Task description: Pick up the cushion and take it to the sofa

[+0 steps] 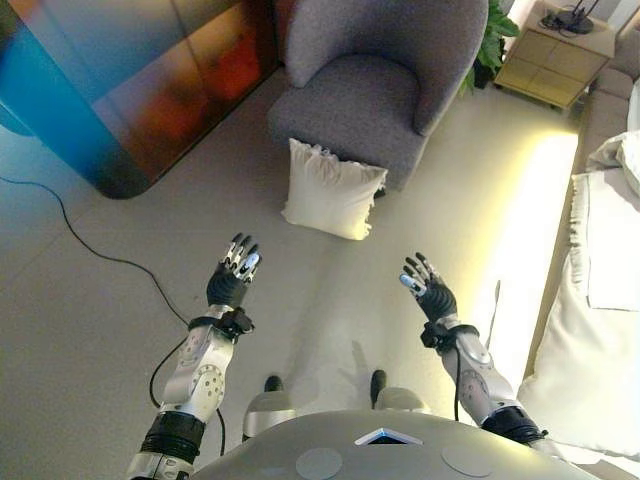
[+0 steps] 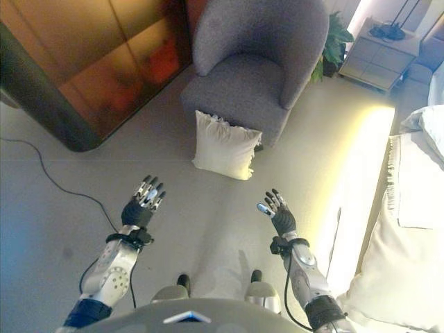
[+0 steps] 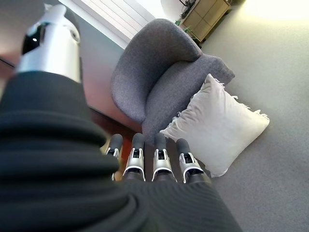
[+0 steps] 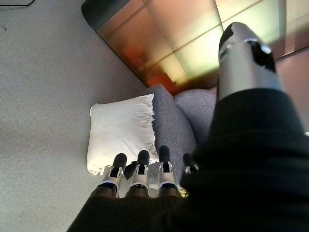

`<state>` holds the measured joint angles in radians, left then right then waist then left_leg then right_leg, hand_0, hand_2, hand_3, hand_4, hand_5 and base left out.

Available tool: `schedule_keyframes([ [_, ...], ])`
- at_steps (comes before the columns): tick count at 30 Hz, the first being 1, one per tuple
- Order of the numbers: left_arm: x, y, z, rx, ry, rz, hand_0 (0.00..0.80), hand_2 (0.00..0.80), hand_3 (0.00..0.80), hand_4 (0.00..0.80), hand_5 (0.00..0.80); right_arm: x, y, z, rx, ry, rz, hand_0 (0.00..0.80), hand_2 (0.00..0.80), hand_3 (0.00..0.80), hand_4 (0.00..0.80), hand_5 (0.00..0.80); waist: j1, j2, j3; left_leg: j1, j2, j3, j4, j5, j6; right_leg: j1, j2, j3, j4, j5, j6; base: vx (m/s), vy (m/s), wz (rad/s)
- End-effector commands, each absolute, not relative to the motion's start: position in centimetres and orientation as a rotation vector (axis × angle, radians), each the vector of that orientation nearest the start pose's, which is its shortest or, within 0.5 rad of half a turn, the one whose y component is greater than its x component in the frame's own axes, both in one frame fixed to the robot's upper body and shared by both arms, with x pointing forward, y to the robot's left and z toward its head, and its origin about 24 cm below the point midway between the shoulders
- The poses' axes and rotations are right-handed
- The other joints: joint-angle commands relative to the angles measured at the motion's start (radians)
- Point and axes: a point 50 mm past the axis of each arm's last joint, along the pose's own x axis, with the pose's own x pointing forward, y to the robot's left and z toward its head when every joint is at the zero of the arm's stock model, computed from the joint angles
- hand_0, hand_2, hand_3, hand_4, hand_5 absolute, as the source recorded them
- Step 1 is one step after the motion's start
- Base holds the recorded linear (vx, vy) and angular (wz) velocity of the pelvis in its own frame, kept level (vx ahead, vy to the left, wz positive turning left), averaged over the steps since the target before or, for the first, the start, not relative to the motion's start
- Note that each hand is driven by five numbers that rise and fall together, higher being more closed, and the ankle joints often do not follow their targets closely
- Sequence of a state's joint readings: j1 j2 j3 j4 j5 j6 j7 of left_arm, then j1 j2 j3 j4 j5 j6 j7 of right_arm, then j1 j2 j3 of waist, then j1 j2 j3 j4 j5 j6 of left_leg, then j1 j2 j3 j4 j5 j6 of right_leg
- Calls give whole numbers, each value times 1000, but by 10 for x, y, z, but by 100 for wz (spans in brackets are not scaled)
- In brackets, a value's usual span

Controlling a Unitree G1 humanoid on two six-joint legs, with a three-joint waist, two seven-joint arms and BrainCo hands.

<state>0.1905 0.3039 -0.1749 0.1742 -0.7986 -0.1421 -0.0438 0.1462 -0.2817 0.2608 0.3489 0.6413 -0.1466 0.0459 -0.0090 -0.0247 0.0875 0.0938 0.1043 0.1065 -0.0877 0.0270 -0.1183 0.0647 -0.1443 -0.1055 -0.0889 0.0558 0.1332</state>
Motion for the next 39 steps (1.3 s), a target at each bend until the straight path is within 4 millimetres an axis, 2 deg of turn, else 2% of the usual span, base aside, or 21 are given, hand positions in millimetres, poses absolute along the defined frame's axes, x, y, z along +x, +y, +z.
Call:
schedule_keyframes([
  [1, 213, 190, -9, -473, 168, -35, 0, 0, 0, 0, 0, 210, -172, -36, 375, 270, 42, 0, 0, 0, 0, 0, 16, -3, 15, -47, -78, 18, 11, -3, 85, -9, 42, -63, 28, -4, -7, 0, 0, 0],
  [18, 211, 192, -9, -448, 146, -5, 0, 0, 0, 0, 0, 208, -172, -38, 377, 279, 40, 0, 0, 0, 0, 0, 15, -1, 16, -38, -80, 20, 14, -8, 84, 0, 38, -60, 21, 0, -4, 0, 0, 0],
  [24, 206, 191, -10, -493, 140, -34, 0, 0, 0, 0, 0, 204, -174, -40, 378, 288, 40, 0, 0, 0, 0, 0, 15, -2, 16, -37, -84, 20, 14, -10, 86, 0, 33, -59, 20, 3, -1, 0, 0, 0],
  [29, 208, 190, -10, -453, 138, -27, 0, 0, 0, 0, 0, 207, -172, -40, 372, 283, 46, 0, 0, 0, 0, 0, 12, 1, 25, -42, -85, 23, 16, -9, 88, -11, 29, -55, 28, 5, 3, 2, 7, 0],
  [33, 209, 193, -9, -468, 125, -22, 0, 0, 0, 0, 0, 206, -173, -40, 372, 282, 39, 0, 0, 0, 0, 0, 11, -1, 34, -44, -88, 30, 25, -15, 93, -16, 21, -51, 35, 4, 7, 34, 46, -1],
  [39, 198, 204, -13, -484, 132, 49, 0, 0, 0, 0, 0, 203, -176, -41, 369, 296, 24, 0, 0, 0, 0, 0, 7, -13, 40, -51, -92, 56, 80, -46, 107, -26, 3, -38, 102, -24, 11, 76, 91, -3],
])
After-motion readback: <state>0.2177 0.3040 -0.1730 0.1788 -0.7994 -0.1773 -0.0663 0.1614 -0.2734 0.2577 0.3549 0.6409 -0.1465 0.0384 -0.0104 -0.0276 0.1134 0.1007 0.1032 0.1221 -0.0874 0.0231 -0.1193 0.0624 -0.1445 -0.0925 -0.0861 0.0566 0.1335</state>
